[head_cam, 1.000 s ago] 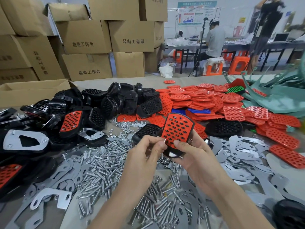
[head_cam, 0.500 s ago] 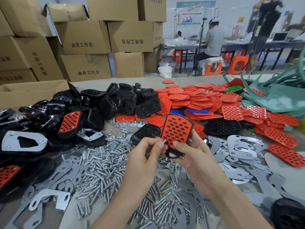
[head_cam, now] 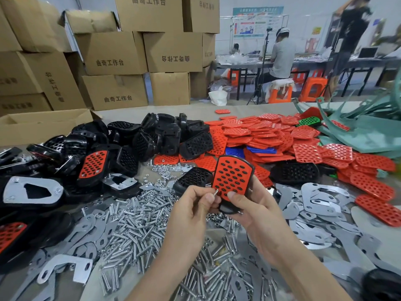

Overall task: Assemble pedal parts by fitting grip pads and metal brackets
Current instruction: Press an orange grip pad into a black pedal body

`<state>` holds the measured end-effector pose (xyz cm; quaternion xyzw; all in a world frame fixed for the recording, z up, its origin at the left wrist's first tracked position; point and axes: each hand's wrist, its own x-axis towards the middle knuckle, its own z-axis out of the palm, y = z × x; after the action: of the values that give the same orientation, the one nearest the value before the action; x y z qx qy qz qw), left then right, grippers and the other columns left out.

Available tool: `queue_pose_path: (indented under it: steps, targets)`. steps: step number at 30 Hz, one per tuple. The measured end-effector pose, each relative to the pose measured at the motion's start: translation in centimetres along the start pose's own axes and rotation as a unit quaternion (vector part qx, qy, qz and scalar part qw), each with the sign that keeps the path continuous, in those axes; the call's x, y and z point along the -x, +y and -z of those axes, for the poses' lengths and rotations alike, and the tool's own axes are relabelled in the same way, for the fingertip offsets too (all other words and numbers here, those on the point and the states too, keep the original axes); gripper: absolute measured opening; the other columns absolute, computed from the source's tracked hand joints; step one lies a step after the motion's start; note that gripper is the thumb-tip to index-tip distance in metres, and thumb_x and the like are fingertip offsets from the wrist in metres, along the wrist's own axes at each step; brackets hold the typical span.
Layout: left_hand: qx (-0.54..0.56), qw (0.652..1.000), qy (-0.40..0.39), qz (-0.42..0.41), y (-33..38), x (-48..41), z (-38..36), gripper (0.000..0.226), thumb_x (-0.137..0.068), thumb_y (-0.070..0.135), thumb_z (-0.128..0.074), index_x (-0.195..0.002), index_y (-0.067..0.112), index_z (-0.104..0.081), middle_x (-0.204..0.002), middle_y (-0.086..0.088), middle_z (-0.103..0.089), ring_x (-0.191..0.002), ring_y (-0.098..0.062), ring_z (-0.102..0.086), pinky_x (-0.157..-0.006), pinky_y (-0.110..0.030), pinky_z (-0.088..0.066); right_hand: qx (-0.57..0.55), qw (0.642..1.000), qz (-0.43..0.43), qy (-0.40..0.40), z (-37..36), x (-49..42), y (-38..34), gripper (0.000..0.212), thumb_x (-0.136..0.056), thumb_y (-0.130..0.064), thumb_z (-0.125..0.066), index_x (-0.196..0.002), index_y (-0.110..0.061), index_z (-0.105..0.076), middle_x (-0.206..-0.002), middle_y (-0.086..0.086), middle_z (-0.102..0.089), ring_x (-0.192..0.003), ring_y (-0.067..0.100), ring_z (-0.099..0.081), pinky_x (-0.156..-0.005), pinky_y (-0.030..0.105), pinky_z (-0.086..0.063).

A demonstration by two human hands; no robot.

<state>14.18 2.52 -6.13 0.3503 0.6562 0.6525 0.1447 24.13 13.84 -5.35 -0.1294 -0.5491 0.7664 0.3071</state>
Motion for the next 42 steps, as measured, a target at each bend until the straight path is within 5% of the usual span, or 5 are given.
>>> queue_pose_path:
  steps: [17, 27, 32, 37, 42]
  targets:
    - [-0.095, 0.995, 0.029, -0.015, -0.8, -0.6, 0.2, 0.013, -0.104, 0.021, -0.052, -0.097, 0.032, -0.049, -0.084, 0.017, -0.066, -0.070, -0.005, -0.064, -0.063, -0.023, -0.052, 0.073, 0.996, 0.035, -0.044, -1.0, 0.3, 0.4, 0.041, -0.088, -0.012, -0.064, -0.113, -0.043, -0.073, -0.115, 0.007, -0.076, -0.109, 0.019, -0.071, -0.098, 0.034, -0.057]
    - [-0.125, 0.991, 0.025, -0.027, 0.2, -0.9, 0.9, 0.006, -0.098, 0.032, -0.061, -0.096, 0.037, -0.059, -0.093, 0.030, -0.066, -0.084, 0.006, -0.064, -0.067, -0.008, -0.046, -0.002, 0.999, -0.022, -0.033, -0.5, 0.0, 0.3, 0.038, -0.097, 0.002, -0.061, -0.125, -0.022, -0.068, -0.117, 0.010, -0.077, -0.107, 0.025, -0.074, -0.084, 0.032, -0.061]
    - [-0.160, 0.986, 0.027, -0.041, 0.3, -0.5, 1.2, 0.012, -0.095, 0.050, -0.053, -0.099, 0.039, -0.058, -0.093, 0.026, -0.067, -0.081, 0.000, -0.066, -0.066, -0.014, -0.048, -0.111, 0.993, -0.046, -0.001, 0.8, -0.8, -0.9, 0.050, -0.080, -0.006, -0.066, -0.129, -0.007, -0.061, -0.119, 0.017, -0.076, -0.104, 0.032, -0.076, -0.079, 0.043, -0.064]
    - [-0.215, 0.974, 0.027, -0.063, 0.4, -0.2, 1.5, 0.018, -0.096, 0.059, -0.040, -0.097, 0.047, -0.052, -0.080, 0.010, -0.070, -0.074, -0.009, -0.066, -0.067, -0.035, -0.054, -0.107, 0.992, -0.044, 0.043, 1.4, -1.0, -1.0, 0.058, -0.070, -0.016, -0.078, -0.126, -0.009, -0.064, -0.116, 0.011, -0.076, -0.096, 0.022, -0.077, -0.071, 0.032, -0.062]
    - [-0.304, 0.948, -0.021, -0.091, 0.4, 0.1, 1.2, 0.022, -0.097, 0.057, -0.033, -0.101, 0.044, -0.050, -0.083, 0.019, -0.063, -0.080, 0.001, -0.061, -0.070, -0.032, -0.054, -0.088, 0.994, -0.030, 0.057, 1.2, -1.2, -0.6, 0.051, -0.075, -0.010, -0.086, -0.121, -0.010, -0.066, -0.112, 0.009, -0.077, -0.097, 0.019, -0.076, -0.077, 0.030, -0.060]
